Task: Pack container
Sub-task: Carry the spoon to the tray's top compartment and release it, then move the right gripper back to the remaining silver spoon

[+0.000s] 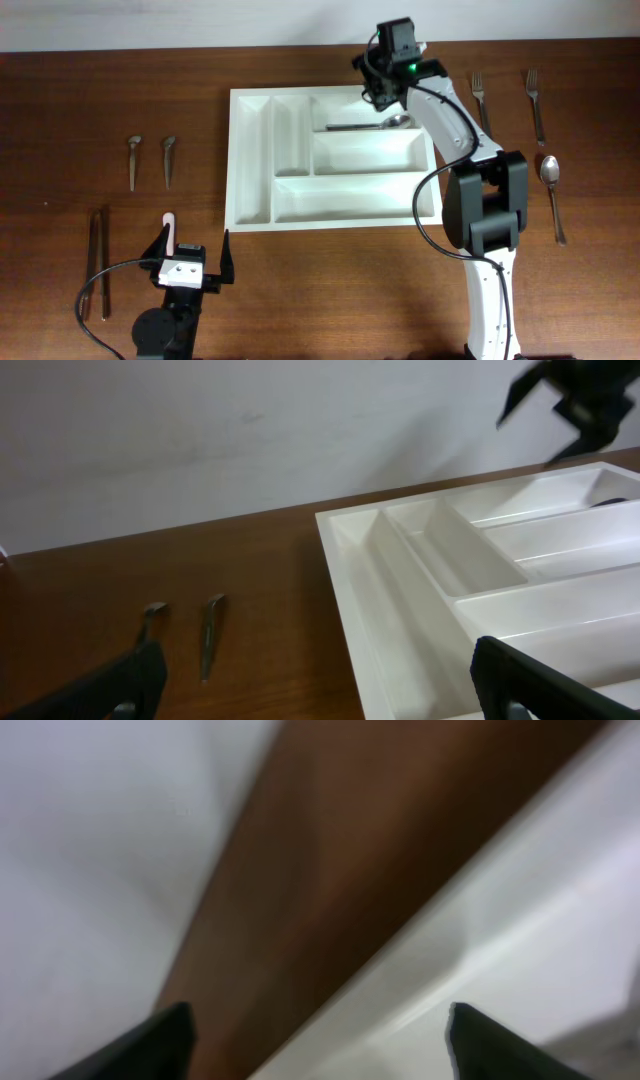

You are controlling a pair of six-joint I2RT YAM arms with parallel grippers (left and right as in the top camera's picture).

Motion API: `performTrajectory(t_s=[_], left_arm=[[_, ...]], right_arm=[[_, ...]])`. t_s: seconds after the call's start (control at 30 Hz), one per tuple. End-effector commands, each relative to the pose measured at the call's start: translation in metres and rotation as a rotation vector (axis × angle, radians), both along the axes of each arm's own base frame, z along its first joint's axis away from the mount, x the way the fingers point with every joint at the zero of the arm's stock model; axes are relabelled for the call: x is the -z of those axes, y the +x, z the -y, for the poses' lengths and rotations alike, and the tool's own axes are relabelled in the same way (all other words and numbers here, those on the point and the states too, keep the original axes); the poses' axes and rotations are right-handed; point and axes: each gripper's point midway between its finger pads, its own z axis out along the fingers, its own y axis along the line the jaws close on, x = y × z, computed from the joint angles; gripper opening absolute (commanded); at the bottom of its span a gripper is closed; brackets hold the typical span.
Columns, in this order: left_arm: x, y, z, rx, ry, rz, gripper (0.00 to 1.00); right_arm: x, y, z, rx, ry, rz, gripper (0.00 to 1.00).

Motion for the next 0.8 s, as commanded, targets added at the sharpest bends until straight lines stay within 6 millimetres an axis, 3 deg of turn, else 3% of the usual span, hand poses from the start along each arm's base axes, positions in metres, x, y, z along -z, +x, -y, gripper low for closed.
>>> performTrajectory(t_s=[0.0,0.17,0.33,0.53,0.77], left_arm=[[0.002,0.000,-0.001,-0.001,0.012,-0.001,0.99],[0.002,0.000,-0.001,-0.001,0.012,-0.001,0.99],[0.002,0.000,-0.001,-0.001,0.012,-0.001,0.99],[0.002,0.000,-0.001,-0.001,0.012,-0.001,0.99],[0.002,0.000,-0.001,-0.001,0.012,-0.001,0.99]], right_arm=[[-0.073,0.019,0.028,-0.204,-0.213,0.210,0.95],[-0.125,0.011,0.068,-0.418,-0.488,0.290,0.99],[-0.150,-0.029,0.118,-0.645,-0.708,0.217,0.99],[-0.154,-0.073,0.175,-0.712,-0.756,0.081,0.99],[-0.127,-0.133,0.221,-0.795,-0.703,-0.166,0.99]])
